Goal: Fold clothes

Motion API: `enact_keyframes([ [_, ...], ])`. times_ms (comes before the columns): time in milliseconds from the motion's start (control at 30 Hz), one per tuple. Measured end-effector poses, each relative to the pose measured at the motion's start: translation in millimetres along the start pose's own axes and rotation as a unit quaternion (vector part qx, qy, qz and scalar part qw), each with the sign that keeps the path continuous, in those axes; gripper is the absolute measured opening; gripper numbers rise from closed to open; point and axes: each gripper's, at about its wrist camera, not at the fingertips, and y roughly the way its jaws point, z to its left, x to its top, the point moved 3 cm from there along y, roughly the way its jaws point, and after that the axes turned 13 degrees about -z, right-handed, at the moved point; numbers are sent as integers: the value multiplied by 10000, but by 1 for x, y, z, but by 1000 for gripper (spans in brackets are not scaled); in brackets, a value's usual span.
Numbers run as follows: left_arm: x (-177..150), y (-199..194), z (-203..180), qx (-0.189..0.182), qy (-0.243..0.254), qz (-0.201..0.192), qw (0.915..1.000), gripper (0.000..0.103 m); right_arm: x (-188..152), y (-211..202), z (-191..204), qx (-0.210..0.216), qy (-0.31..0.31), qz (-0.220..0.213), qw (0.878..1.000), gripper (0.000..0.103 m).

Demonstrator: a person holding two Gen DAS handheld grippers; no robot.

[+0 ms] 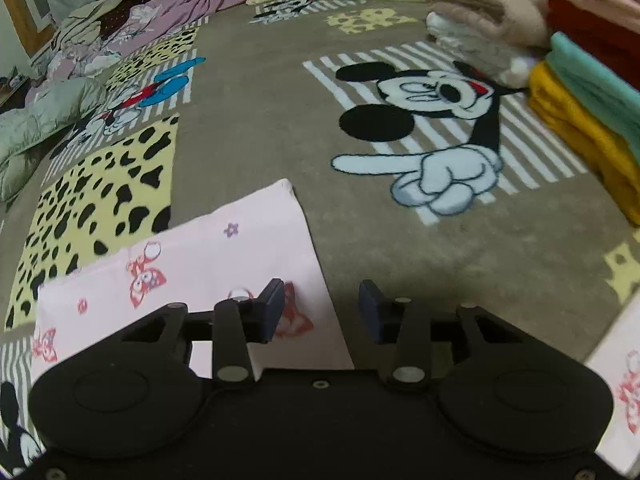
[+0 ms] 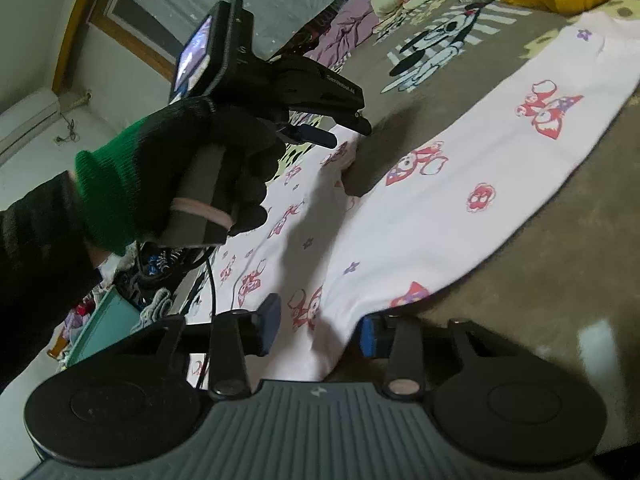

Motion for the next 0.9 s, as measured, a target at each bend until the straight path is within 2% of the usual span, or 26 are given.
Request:
enact_keyframes([
  [267,16,26,1,106,208,204,9995,35,0,7,-1,36,-2,-12,10000,32],
  [467,25,35,5,41,289,358,9989,21,0,9,0,65,-70,-58,9999,32],
  [633,30,35,11,-46,156,368,9992,8,0,10,0,58,-118,-88,9999,30],
  [700,32,33,15,-83,84,325,9994,6,0,10,-1,16,-152,-106,9998,25],
  [900,36,28,29,-189,-296,265,9990,6,1,9,0,2,-199,-156,9997,23],
])
